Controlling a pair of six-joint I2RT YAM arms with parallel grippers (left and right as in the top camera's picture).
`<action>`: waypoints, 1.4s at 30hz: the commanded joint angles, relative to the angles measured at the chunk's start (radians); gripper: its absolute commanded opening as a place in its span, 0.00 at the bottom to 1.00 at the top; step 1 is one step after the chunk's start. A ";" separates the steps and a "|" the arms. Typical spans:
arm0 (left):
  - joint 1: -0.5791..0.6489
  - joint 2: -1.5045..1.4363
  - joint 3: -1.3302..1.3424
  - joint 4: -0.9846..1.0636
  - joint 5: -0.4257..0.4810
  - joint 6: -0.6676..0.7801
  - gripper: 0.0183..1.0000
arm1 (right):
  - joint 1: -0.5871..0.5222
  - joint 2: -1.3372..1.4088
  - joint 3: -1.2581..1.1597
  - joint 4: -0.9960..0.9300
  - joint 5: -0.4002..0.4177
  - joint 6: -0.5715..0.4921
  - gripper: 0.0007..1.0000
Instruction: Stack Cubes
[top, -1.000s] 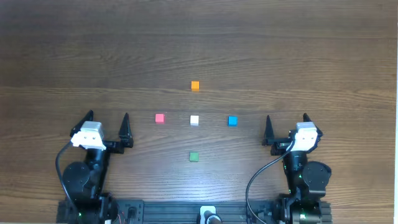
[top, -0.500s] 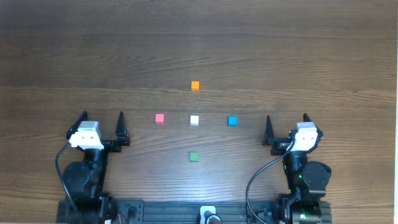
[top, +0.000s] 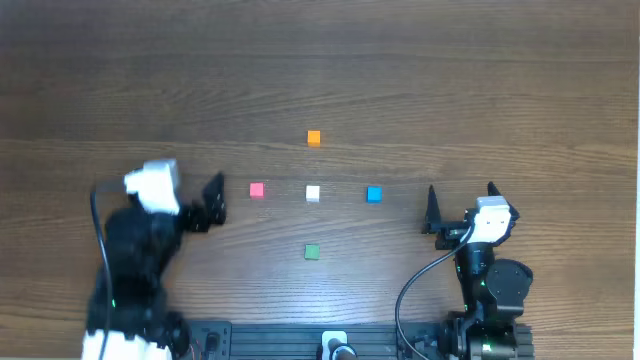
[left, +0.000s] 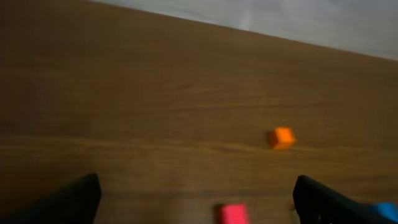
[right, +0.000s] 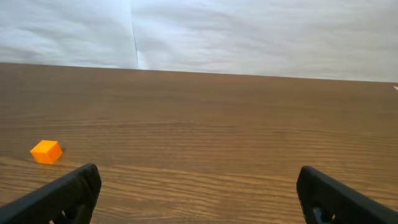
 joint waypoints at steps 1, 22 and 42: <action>-0.078 0.291 0.243 -0.106 0.007 -0.079 1.00 | -0.003 -0.004 -0.010 0.003 0.006 -0.007 0.99; -0.363 1.055 0.592 -0.327 -0.174 -0.315 1.00 | -0.003 -0.004 -0.010 0.003 0.006 -0.007 0.99; -0.363 1.091 0.592 -0.430 -0.203 -0.294 0.95 | -0.003 -0.004 -0.010 0.003 0.006 -0.007 0.99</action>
